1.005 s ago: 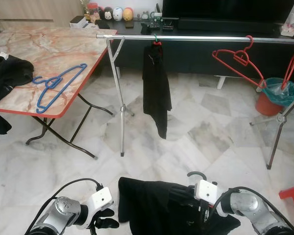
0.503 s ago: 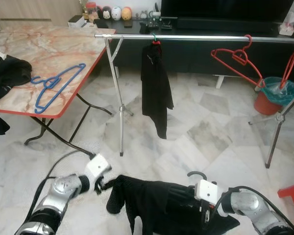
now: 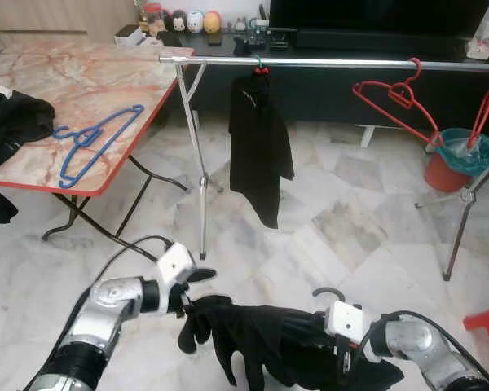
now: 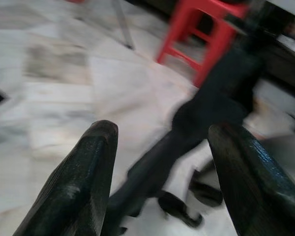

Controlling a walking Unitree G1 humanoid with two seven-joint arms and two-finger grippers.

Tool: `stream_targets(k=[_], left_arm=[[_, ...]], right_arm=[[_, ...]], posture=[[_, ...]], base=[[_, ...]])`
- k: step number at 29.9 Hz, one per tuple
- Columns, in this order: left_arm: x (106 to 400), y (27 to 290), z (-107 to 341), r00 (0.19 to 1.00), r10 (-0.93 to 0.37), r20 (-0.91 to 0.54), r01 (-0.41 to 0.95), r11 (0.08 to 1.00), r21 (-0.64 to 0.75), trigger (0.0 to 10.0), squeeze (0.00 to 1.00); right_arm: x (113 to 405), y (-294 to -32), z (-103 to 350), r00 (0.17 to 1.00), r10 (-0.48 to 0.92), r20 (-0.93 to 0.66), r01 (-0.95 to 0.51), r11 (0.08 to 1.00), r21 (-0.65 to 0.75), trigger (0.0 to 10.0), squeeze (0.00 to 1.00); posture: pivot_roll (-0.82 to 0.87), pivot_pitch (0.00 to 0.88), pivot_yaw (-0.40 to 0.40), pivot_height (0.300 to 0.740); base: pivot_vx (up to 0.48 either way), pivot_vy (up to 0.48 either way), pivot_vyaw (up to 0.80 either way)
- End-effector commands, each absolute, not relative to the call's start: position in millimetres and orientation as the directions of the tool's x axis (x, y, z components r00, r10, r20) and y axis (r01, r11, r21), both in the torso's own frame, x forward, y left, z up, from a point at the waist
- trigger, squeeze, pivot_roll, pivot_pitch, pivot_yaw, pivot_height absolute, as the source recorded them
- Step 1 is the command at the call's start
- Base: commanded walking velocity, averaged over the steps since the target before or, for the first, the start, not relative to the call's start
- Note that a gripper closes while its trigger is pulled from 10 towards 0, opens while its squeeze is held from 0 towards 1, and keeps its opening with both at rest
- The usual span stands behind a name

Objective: Hang hanger

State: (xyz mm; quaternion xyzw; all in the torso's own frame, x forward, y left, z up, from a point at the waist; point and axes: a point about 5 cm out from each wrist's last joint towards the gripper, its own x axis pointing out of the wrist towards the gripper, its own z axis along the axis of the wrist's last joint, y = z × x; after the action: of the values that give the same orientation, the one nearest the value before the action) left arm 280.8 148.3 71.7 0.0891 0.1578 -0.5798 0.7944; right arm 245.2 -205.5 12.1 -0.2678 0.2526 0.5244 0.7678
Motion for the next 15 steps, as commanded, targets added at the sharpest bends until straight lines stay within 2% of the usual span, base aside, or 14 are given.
stream_targets(k=[1, 6, 8, 10, 12, 15], left_arm=[[278, 145, 71, 0.235, -0.890, -0.390, 0.964, 0.266, -0.026, 10.0, 0.00], [284, 139, 73, 0.278, -0.872, -0.402, 0.956, 0.291, 0.032, 10.0, 0.00], [291, 134, 74, 0.339, -0.845, -0.413, 0.940, 0.323, 0.111, 10.0, 0.00], [293, 132, 75, 0.358, -0.839, -0.410, 0.934, 0.327, 0.144, 10.0, 0.00], [295, 131, 75, 0.363, -0.832, -0.420, 0.932, 0.327, 0.157, 10.0, 0.00], [293, 129, 73, 0.329, -0.827, -0.456, 0.944, 0.284, 0.167, 10.0, 0.00]], right_arm=[[247, -202, 17, 0.323, 0.686, -0.652, -0.943, 0.291, -0.160, 0.0, 0.00], [247, -201, 18, 0.313, 0.692, -0.650, -0.947, 0.283, -0.155, 0.0, 0.00], [247, -200, 18, 0.301, 0.698, -0.649, -0.951, 0.271, -0.150, 0.0, 0.00], [248, -199, 19, 0.300, 0.701, -0.647, -0.951, 0.269, -0.150, 0.0, 0.00], [248, -198, 20, 0.298, 0.704, -0.645, -0.952, 0.264, -0.152, 0.0, 0.00], [248, -195, 21, 0.283, 0.714, -0.641, -0.957, 0.251, -0.144, 0.0, 0.00]], posture=[[-0.03, 0.049, 0.006, 0.740], [-0.03, 0.050, 0.005, 0.740], [-0.03, 0.050, 0.004, 0.740], [-0.04, 0.050, 0.005, 0.740], [-0.04, 0.050, 0.005, 0.740], [-0.04, 0.049, 0.005, 0.740]], base=[[0.000, 0.000, 0.00], [0.000, 0.000, 0.00], [0.000, 0.000, 0.00], [0.000, 0.000, 0.00], [0.000, 0.000, 0.00], [0.000, 0.000, 0.00]])
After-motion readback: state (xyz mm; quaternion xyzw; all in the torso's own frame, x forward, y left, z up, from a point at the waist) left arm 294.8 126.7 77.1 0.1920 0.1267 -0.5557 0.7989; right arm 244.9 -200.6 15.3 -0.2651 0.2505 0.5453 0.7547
